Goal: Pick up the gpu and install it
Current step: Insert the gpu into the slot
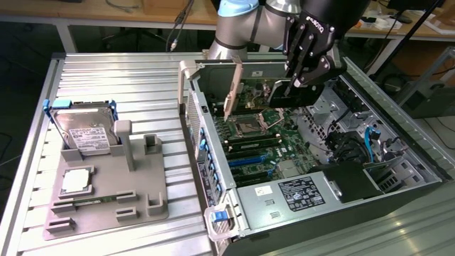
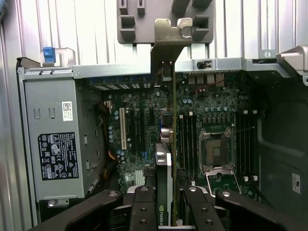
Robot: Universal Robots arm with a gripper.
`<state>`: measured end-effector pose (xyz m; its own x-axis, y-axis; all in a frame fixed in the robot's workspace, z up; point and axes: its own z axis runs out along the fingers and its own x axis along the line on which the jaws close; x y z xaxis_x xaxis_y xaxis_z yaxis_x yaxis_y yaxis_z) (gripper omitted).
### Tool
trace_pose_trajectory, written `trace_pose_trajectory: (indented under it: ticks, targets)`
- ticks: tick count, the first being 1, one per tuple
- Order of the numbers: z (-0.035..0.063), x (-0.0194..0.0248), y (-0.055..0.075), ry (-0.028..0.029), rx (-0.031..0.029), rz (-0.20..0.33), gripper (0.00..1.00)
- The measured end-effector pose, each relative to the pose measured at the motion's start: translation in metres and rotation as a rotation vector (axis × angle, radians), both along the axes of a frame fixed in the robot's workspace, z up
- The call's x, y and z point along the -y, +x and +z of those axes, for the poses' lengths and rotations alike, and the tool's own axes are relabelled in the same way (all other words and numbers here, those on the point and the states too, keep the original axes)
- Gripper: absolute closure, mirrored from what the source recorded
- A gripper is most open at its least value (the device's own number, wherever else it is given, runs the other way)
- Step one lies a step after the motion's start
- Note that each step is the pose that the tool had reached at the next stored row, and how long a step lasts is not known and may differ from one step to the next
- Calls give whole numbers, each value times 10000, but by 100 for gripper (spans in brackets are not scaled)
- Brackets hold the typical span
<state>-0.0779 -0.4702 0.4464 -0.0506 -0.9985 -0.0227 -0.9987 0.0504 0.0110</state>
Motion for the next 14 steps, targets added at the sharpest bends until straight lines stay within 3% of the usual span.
trace_pose_trajectory:
  ticks: [14]
  targets:
    - [-40, -1, 28, -1, 0, 3, 73]
